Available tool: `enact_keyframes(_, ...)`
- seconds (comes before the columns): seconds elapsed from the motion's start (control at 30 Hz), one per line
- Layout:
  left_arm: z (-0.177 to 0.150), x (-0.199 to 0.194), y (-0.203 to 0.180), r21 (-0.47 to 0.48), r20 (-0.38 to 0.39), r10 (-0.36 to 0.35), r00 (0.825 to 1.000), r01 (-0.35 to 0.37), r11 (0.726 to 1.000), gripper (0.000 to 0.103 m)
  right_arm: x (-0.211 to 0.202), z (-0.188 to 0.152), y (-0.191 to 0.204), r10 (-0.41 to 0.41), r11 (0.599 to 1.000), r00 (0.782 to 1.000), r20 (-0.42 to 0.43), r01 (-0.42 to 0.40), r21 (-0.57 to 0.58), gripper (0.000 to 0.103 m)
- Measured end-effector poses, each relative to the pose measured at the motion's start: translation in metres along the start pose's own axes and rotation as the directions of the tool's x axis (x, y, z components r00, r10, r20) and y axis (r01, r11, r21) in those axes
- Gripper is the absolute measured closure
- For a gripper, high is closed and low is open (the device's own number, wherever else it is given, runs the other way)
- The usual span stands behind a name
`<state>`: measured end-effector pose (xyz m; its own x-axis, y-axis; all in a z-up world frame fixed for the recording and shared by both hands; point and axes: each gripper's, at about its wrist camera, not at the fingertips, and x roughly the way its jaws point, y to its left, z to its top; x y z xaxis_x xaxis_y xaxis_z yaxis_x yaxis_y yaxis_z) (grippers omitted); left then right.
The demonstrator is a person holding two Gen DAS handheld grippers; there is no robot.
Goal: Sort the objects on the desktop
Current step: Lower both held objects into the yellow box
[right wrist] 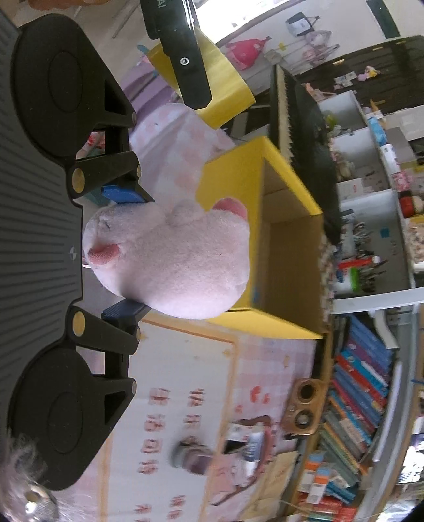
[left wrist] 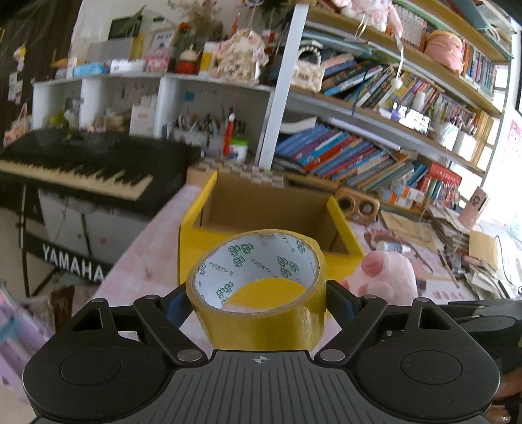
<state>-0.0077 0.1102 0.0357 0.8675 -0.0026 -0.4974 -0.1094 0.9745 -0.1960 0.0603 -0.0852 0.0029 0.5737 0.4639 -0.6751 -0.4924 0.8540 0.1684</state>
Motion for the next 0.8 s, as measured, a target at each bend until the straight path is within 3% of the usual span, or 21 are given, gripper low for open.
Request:
enact_keyframes(0.23,0.04,0.03,-0.006,0.056,0.08,0.017,0.997,-0.022,0.998,0.017,0.006,0.059,-0.012,0.024,0.999,0.995,0.099,-0.021,-0.04,0.048)
enact_keyframes(0.4,0.06,0.065,-0.009,0.105,0.084,0.044,0.996,-0.053,0.993,0.017,0.028,0.097,-0.018,0.036,0.995,0.992,0.123,-0.024,-0.1,0.048)
enact_keyframes(0.6,0.07,0.12,-0.012,0.2,0.005,0.097,0.995,-0.096,0.975,0.017,0.088,0.137,-0.021,0.029,0.973,0.999,0.039,-0.019,-0.23,0.048)
enact_keyframes(0.8,0.069,0.175,-0.022,0.337,-0.132,0.151,0.98,-0.099,0.936,0.017,0.156,0.161,-0.017,-0.012,0.902,0.995,-0.098,-0.032,-0.43,0.048)
